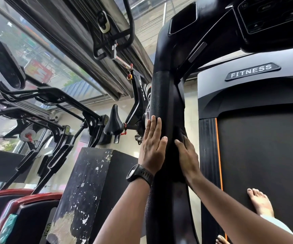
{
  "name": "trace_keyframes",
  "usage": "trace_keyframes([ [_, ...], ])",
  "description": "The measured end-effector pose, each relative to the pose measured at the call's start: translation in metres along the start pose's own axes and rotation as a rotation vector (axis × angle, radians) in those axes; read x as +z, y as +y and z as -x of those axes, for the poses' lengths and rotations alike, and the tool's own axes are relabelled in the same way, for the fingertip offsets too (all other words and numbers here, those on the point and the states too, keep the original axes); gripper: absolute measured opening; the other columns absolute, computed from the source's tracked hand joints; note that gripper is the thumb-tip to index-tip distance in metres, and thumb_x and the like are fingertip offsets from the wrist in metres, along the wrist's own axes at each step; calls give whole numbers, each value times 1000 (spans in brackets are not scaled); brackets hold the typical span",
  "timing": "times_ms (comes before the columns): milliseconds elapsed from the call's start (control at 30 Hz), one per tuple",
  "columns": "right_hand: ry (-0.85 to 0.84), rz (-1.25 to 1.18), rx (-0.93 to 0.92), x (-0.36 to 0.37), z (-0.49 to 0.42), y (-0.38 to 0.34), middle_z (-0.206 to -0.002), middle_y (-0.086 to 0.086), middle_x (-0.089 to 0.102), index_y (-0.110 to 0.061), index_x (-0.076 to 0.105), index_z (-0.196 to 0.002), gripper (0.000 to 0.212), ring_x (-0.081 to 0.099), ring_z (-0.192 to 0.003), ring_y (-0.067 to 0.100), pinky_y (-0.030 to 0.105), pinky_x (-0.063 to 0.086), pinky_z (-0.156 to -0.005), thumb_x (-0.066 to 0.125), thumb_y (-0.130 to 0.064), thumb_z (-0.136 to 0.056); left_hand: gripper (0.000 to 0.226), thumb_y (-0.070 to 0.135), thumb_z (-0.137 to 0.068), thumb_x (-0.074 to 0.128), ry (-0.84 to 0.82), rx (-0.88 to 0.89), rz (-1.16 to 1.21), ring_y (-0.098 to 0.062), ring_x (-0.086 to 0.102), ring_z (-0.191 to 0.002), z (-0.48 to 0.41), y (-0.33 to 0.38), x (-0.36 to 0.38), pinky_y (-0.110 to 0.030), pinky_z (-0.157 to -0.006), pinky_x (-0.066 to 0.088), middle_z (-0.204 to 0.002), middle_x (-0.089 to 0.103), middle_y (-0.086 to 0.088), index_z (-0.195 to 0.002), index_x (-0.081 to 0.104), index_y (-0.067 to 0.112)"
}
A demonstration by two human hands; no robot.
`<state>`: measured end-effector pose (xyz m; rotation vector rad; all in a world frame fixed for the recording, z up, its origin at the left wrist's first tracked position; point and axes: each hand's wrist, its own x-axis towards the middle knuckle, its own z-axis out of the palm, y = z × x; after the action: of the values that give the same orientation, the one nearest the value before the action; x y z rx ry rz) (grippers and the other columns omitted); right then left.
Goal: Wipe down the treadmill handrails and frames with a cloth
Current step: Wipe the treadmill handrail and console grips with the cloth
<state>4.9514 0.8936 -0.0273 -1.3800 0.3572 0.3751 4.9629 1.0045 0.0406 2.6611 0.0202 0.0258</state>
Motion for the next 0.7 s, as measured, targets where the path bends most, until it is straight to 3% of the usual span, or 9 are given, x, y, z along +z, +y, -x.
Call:
trace_keyframes([
  [100,18,4,-219,1,1,-14,-151,-15,47,-32,50,-148,55,39,-139,1,26,28,-118,49,-47,-95,73,44,-89,25,0,4,-7,-5,-6,-151,0,0,0,-30,-124,2,-161,-2,11,-157,16,17],
  [167,-11,26,-165,-1,-13,-9,-156,-11,44,-32,46,-151,49,36,-143,4,29,25,-120,47,-44,-103,74,45,-89,24,-2,3,-13,-6,-7,-151,3,0,0,-30,-124,2,-161,-3,11,-157,15,18],
  [267,-53,64,100,-9,-17,7,-155,2,47,-35,41,-152,53,43,-141,23,47,32,-118,39,-54,-103,74,45,-89,24,-1,-2,-15,-1,-8,-150,10,-1,2,-30,-124,3,-162,-3,13,-157,14,20],
  [333,-36,71,56,-6,5,9,-149,-2,52,-42,38,-150,55,50,-132,23,48,39,-113,42,-57,-97,73,44,-89,25,7,4,-10,1,-8,-149,14,-2,3,-30,-124,3,-162,-2,12,-157,14,20],
  [433,36,-47,-141,-1,30,2,-136,-9,57,-45,38,-135,45,57,-119,13,38,46,-100,51,-50,-93,73,44,-89,26,6,9,-14,3,-9,-149,15,-5,3,-28,-124,2,-161,-2,13,-157,16,18],
  [500,46,-24,-197,0,22,1,-136,-8,58,-40,46,-131,42,56,-123,12,37,44,-104,51,-51,-91,72,42,-90,27,10,21,-25,1,-8,-149,16,-5,3,-28,-124,2,-161,-2,13,-157,16,18],
  [633,0,-13,-17,-7,6,18,-129,-8,59,-41,56,-129,38,56,-123,19,50,43,-110,49,-56,-95,68,37,-92,27,44,27,-24,-4,-4,-151,14,-7,6,-29,-124,3,-161,1,12,-157,18,17],
  [700,3,24,-52,-5,22,26,-140,-12,54,-42,53,-139,47,48,-134,14,42,38,-116,52,-56,-94,64,33,-95,28,53,29,-27,-7,-2,-152,10,-7,7,-31,-125,3,-160,2,12,-156,20,16],
])
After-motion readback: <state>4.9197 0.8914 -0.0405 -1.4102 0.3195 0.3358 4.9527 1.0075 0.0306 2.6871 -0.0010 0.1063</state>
